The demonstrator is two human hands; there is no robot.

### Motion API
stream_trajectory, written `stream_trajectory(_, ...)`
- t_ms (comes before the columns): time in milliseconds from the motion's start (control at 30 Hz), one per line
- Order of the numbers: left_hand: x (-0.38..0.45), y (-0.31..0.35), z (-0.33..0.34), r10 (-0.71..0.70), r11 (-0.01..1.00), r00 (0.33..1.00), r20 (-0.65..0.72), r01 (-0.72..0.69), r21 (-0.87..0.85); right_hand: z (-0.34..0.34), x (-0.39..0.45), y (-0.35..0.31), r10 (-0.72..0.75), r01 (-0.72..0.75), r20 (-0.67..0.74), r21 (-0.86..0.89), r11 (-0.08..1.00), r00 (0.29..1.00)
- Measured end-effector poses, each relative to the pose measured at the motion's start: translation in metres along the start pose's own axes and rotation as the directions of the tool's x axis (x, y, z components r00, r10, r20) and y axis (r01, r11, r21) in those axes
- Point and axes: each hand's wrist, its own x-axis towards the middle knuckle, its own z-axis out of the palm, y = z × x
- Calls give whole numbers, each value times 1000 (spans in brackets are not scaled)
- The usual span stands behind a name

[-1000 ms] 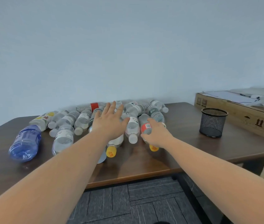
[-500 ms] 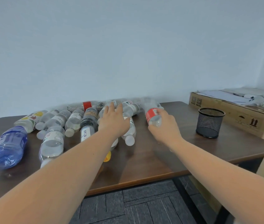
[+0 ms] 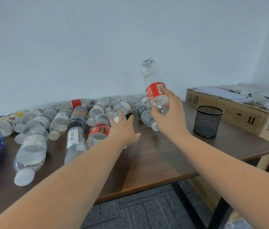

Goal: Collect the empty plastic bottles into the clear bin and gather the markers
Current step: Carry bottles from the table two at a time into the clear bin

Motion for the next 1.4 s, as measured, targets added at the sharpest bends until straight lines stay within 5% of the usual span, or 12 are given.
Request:
stream_trajectory(233, -13, 2, 5, -67, 997, 997, 25, 68, -23, -5, 7, 6, 14, -13, -27, 27, 1000, 1000)
stream_trajectory(567, -19, 3, -14, -101, 976, 959, -265, 43, -214, -15, 9, 16, 51, -49, -45, 56, 997, 998)
stream_trajectory(833, -25, 15, -36, -82, 969, 929, -360, -10, -246, -35, 9, 16, 37, -31, -87, 63, 998, 996)
stream_trajectory(1100, -24, 88, -58, 61, 950, 894, -444, -189, -250, -117, 3, 25, 58, -51, -159, 43, 998, 986)
stream_trajectory(1400, -51, 228, -51, 322, 854, 826, -462, -464, -235, -259, -45, 64, 234, -297, -268, -228, 927, 935)
